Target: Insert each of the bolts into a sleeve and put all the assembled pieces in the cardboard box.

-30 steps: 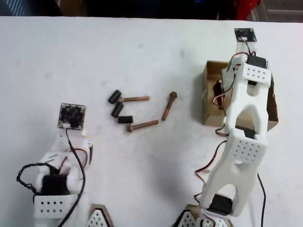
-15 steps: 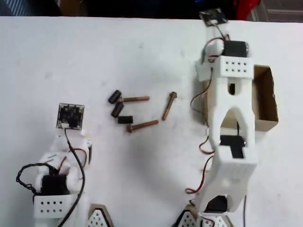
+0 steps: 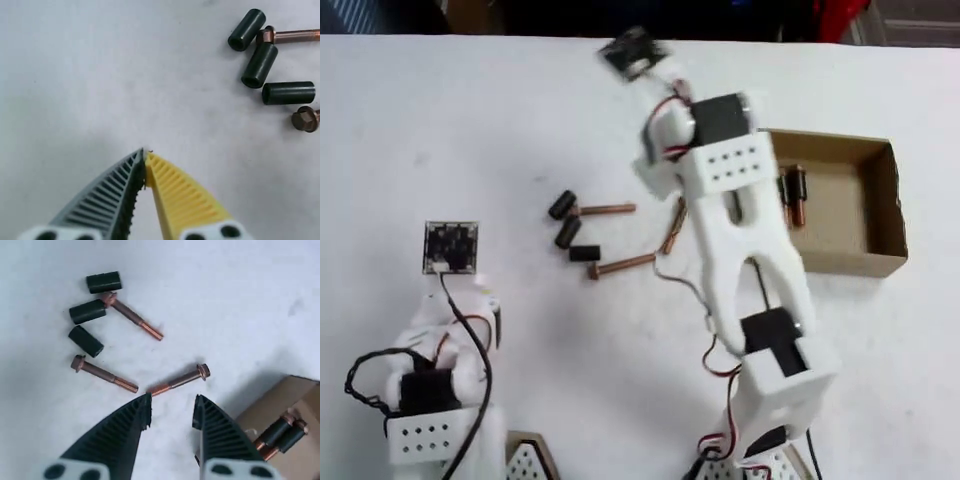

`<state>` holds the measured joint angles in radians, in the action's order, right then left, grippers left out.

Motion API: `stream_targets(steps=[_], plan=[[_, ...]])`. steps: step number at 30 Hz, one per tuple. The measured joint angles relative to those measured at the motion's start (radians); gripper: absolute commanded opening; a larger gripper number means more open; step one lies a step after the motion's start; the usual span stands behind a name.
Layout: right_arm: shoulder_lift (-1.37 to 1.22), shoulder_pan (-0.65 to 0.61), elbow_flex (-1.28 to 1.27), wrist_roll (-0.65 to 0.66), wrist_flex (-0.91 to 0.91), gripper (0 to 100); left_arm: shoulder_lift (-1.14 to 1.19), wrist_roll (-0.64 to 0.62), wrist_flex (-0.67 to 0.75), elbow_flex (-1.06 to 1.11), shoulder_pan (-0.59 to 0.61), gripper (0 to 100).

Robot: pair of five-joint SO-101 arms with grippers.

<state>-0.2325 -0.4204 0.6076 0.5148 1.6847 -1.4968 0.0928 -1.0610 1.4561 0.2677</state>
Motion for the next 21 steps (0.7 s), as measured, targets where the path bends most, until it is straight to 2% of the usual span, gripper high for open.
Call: stream_targets(steps=[4,9,13,21], plan=[[-0.031,-0.041,0.0,0.089,0.002,12.2,0.0,0.0,-0.002,0.0,0.038,2],[-0.155,-0.074,0.0,0.23,0.002,7.0,0.0,0.0,-0.031,0.0,0.071,2],[-0.247,-0.115,0.0,0.361,0.002,6.3,0.0,0.051,-0.068,0.0,0.08,2],[-0.328,-0.183,0.0,0.519,0.0,6.3,0.0,0.064,-0.074,0.0,0.224,2]])
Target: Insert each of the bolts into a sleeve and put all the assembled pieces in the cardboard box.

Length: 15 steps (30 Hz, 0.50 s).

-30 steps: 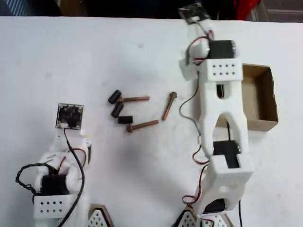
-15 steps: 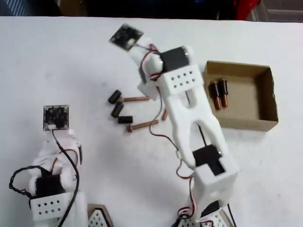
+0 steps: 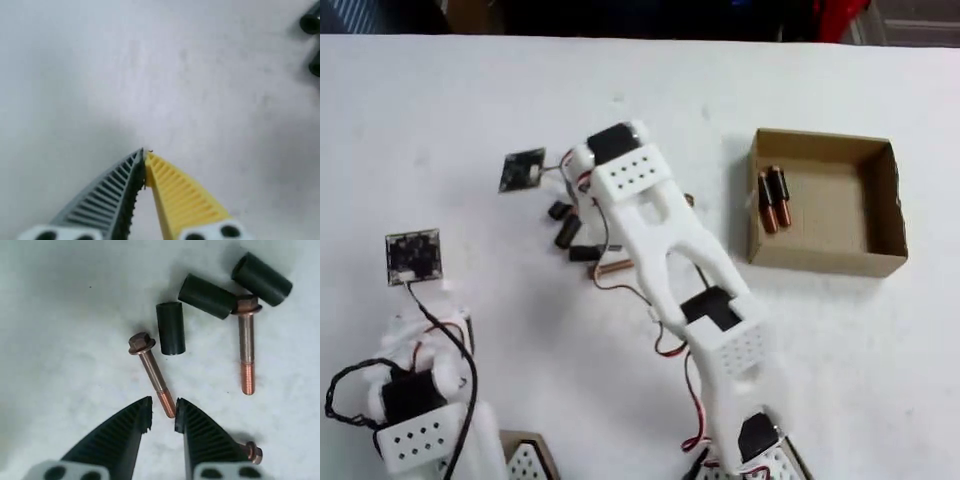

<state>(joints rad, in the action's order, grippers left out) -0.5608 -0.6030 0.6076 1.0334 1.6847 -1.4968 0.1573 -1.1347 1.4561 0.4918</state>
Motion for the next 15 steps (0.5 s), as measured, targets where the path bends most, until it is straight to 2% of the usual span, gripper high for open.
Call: stream_targets(steps=[15], plan=[[-0.123,-0.061,0.0,0.026,-0.127,6.4,0.0,0.0,0.0,0.0,0.196,2]])
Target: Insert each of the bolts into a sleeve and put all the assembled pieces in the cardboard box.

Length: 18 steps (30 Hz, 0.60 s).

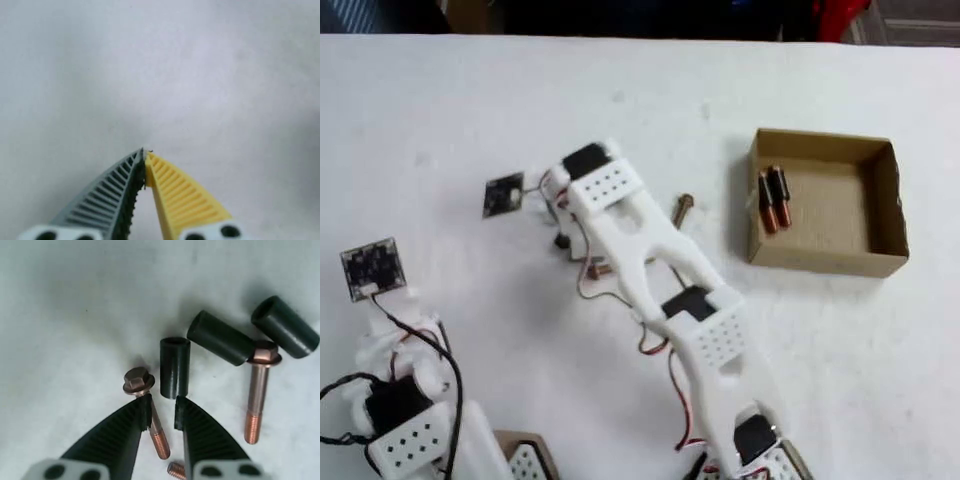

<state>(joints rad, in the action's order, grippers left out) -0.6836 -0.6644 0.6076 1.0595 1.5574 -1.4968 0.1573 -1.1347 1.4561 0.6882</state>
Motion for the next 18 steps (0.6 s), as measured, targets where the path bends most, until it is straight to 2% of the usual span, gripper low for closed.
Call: stream_targets(steps=[4,8,18], plan=[[-0.005,-0.006,0.0,0.02,-0.031,7.3,0.0,0.0,0.0,0.0,0.029,2],[-0.005,-0.006,0.0,0.06,-0.038,12.6,-0.002,0.0,0.025,0.034,0.032,2],[-0.084,-0.014,0.002,0.074,-0.103,12.7,-0.002,0.0,0.048,0.046,0.035,2]])
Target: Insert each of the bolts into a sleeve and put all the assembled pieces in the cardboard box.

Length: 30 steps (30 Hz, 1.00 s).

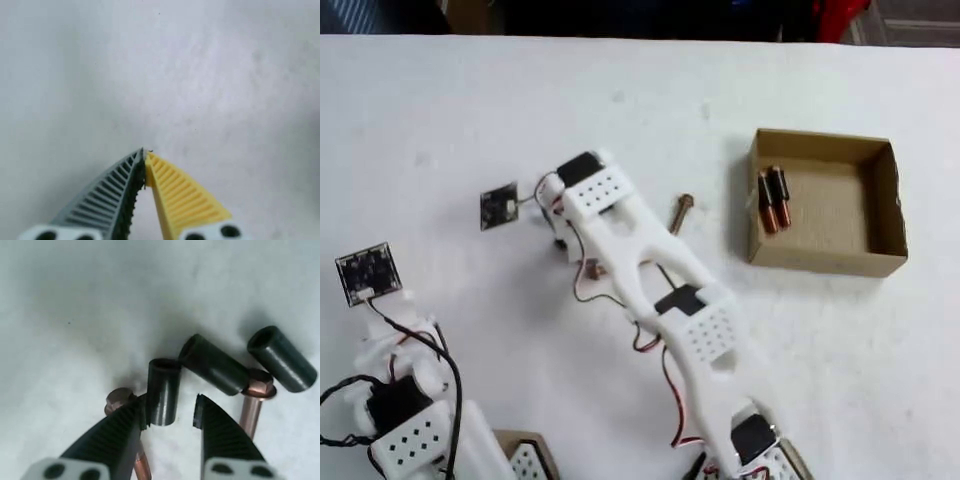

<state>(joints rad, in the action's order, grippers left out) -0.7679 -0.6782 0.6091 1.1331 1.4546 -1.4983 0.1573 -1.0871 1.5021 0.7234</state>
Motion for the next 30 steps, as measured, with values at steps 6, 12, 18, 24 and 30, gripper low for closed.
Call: stream_targets(steps=[6,12,18,24,30], plan=[[-0.046,-0.006,0.003,0.0,-0.029,12.6,0.0,0.0,0.0,0.0,0.0,2],[-0.083,-0.011,0.017,-0.021,-0.081,4.1,0.0,0.0,0.003,0.0,0.0,2],[-0.086,-0.011,0.029,-0.026,-0.095,1.6,0.0,0.0,0.003,0.0,0.0,2],[-0.092,-0.005,0.098,-0.034,-0.012,1.6,0.0,0.0,0.003,0.0,0.0,2],[-0.089,0.038,0.183,-0.133,0.054,1.6,0.0,0.0,0.003,0.0,-0.002,2]])
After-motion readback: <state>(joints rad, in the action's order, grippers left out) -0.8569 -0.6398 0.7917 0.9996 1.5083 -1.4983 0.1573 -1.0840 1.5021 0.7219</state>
